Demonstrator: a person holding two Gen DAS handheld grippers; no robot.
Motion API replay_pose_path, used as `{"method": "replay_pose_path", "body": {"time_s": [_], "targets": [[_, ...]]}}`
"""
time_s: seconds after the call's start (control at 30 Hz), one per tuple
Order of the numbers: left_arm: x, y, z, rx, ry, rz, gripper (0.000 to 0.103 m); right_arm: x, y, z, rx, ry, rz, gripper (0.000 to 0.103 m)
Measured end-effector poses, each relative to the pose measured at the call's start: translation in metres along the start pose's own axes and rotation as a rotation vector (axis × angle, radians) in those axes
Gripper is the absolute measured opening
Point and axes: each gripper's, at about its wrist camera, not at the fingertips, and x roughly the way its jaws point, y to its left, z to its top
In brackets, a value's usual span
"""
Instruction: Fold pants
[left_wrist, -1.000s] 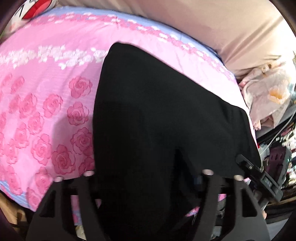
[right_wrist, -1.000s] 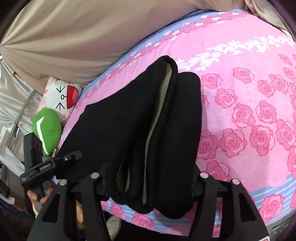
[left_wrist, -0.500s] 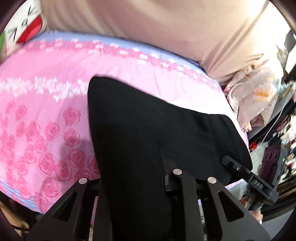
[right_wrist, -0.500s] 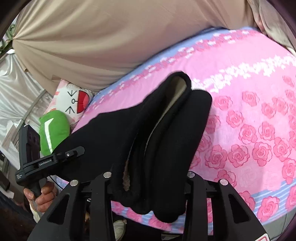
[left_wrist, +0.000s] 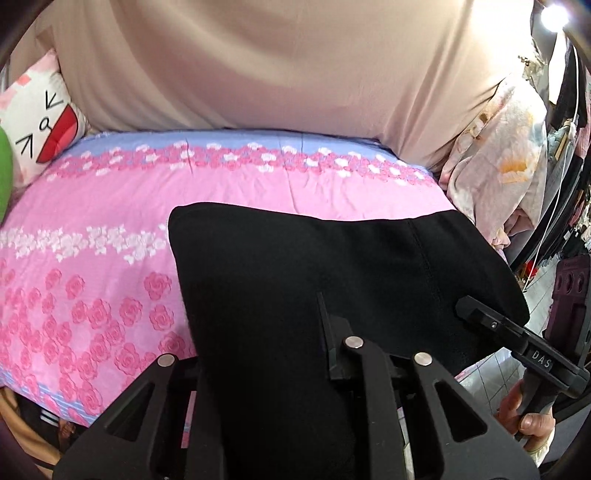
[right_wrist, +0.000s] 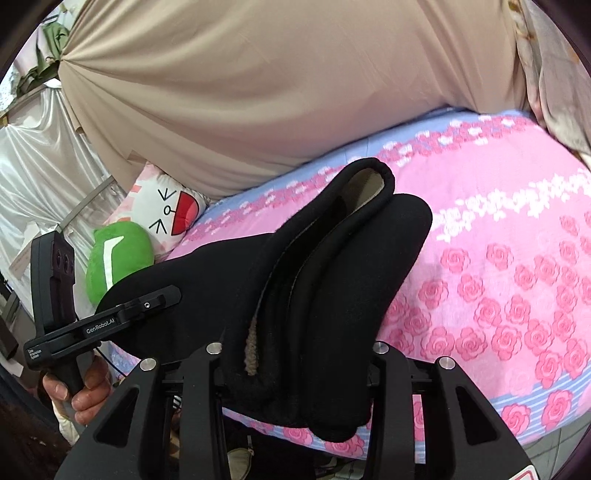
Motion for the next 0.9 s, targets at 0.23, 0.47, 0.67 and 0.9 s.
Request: {"method": "replay_pose_path", "body": {"time_s": [0.23,0.47,0.67,0.9], "targets": [[-0.018,-0.009,0.018,0.045,-0.071,0.018,0.019,-0.012,0.015,0.021,-0.045,-0.061,0.004,0.036],[-0.034,-0.014,0.039,0.08,-0.143,0.036,0.019,-0.022,0.031,0.048,-0.099,-0.133,0.005,0.036],[-0.052,-0.016,0.063,0.119,-0.243,0.06,0.019,-0.028,0.047,0.08,-0.149,-0.214,0.024,0.036],[-0.058,-0.021,0.103,0.177,-0.377,0.114,0.02,-0.024,0.058,0.124,-0.195,-0.32,0.044,0.036]]}}
